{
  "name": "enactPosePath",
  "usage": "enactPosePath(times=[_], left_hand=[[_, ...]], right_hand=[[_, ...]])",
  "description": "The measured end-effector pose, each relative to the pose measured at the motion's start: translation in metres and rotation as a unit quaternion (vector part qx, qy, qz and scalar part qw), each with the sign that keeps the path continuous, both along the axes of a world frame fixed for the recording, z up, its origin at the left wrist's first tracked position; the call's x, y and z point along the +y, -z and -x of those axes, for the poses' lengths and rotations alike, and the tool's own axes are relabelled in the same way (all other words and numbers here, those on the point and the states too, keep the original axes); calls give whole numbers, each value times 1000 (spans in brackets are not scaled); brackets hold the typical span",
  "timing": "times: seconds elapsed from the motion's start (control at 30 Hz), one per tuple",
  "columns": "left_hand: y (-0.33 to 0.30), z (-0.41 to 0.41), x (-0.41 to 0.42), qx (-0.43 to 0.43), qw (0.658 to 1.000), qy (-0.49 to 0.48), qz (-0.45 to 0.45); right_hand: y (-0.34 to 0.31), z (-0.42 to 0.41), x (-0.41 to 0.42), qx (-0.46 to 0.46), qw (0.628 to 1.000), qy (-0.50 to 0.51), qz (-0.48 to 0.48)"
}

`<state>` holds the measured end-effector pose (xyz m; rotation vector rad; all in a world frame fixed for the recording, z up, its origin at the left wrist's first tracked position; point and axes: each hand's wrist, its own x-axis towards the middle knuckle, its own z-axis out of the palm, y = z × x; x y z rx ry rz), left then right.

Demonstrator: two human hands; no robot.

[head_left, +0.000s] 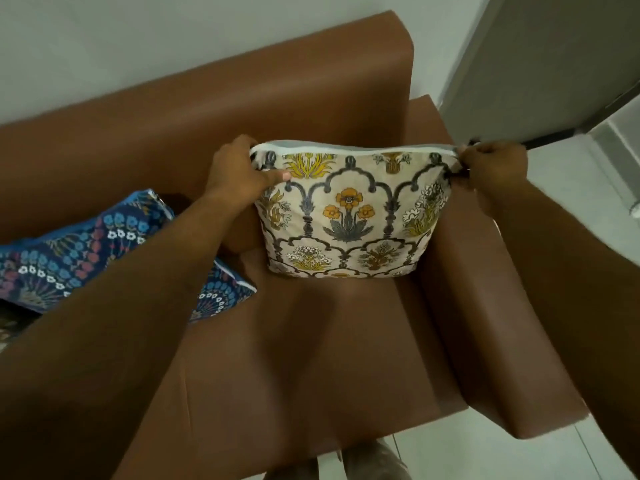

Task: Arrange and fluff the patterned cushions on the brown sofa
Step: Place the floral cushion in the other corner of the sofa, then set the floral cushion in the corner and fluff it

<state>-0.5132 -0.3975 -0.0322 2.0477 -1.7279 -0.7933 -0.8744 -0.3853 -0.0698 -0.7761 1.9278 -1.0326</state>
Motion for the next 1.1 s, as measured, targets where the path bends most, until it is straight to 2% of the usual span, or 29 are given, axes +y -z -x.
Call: enactPosePath(times=[0.07, 0.13, 0.33, 0.4, 0.47, 0.53, 0.63, 0.7, 0.8, 0.87, 1.0, 1.1], left_hand=[[16, 3, -8, 10, 999, -31, 5], [22, 5, -8, 25, 999, -46, 14], [7, -37, 37, 32, 998, -44, -15], [-1, -70, 62, 29, 998, -42, -33], [-15, -112, 91, 4, 999, -40, -33], [-27, -161, 122, -35, 999, -33, -8], [-40, -245, 166, -91, 994, -50, 28], [-42, -317, 195, -123, 990, -75, -1], [-35, -431, 230, -195, 974, -97, -57], [-24, -507, 250, -230, 962, -97, -109], [-5, -631, 272, -278, 956, -18, -91], [2, -699, 276, -297, 951, -24, -88]], right_hand=[[16, 4, -9, -8, 1000, 3, 10], [4, -14, -1, 36, 999, -3, 23], [-10, -98, 91, 121, 990, -53, 55], [-6, -146, 119, 79, 996, 1, 30], [-5, -211, 144, 34, 999, 1, -35], [-2, -278, 166, -4, 997, -54, -63], [0, -380, 196, -32, 975, -216, -27], [-5, -453, 213, -28, 941, -337, -4], [-8, -552, 227, -23, 895, -445, -11], [-8, -619, 237, -29, 880, -473, -24], [23, -722, 247, -15, 875, -477, -77], [46, -785, 234, -14, 867, -495, -64]])
